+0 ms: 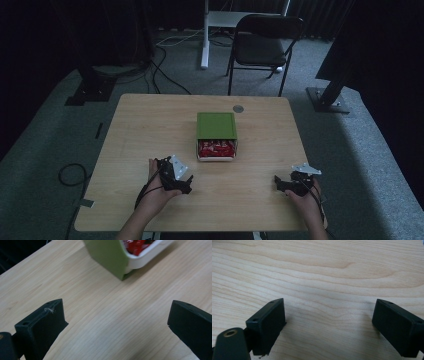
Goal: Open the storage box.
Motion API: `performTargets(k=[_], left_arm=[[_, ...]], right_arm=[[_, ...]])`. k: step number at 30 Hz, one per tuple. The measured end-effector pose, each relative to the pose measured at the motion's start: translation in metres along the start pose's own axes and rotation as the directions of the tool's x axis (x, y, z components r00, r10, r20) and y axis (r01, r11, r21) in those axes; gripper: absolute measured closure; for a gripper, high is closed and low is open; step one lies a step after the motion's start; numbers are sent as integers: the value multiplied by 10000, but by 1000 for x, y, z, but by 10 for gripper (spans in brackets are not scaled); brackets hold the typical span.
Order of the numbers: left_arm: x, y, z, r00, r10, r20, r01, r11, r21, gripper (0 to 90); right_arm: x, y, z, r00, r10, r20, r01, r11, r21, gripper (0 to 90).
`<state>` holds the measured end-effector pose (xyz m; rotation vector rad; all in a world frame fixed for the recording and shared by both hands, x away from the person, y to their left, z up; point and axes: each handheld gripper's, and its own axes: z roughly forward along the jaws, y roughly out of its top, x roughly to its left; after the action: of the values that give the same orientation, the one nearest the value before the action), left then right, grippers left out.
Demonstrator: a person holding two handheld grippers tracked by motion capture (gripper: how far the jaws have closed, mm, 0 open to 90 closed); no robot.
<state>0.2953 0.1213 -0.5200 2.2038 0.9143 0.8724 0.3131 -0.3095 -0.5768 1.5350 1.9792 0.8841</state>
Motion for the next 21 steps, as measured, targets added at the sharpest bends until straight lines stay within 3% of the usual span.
performTargets(k=[5, 6, 7, 14, 16, 21], left_arm=[[-12, 8, 4, 9968, 798, -5, -798, 9968, -5, 18], [-12, 8, 4, 9968, 798, -5, -798, 9968, -5, 18], [-17, 11, 7, 9939, 1099, -41, -1099, 9939, 6, 18], [-33, 21, 13, 9789, 2018, -311, -2022, 9793, -111, 18], [-33, 21, 13, 9789, 2018, -311, -2022, 9793, -111, 18], [-45, 28, 17, 9522, 3000, -579, -3016, 9532, -214, 18]], right_arm=[[0, 0, 0, 10000, 1, -1, -1, 10000, 3, 107], [0, 0, 0, 10000, 1, -1, -1, 10000, 3, 107], [0, 0, 0, 10000, 4, -1, -4, 10000, 6, 107], [0, 0, 0, 10000, 3, -3, -3, 10000, 2, 107], [0, 0, 0, 10000, 5, 0, -5, 10000, 1, 107], [0, 0, 0, 10000, 2, -3, -2, 10000, -3, 107]])
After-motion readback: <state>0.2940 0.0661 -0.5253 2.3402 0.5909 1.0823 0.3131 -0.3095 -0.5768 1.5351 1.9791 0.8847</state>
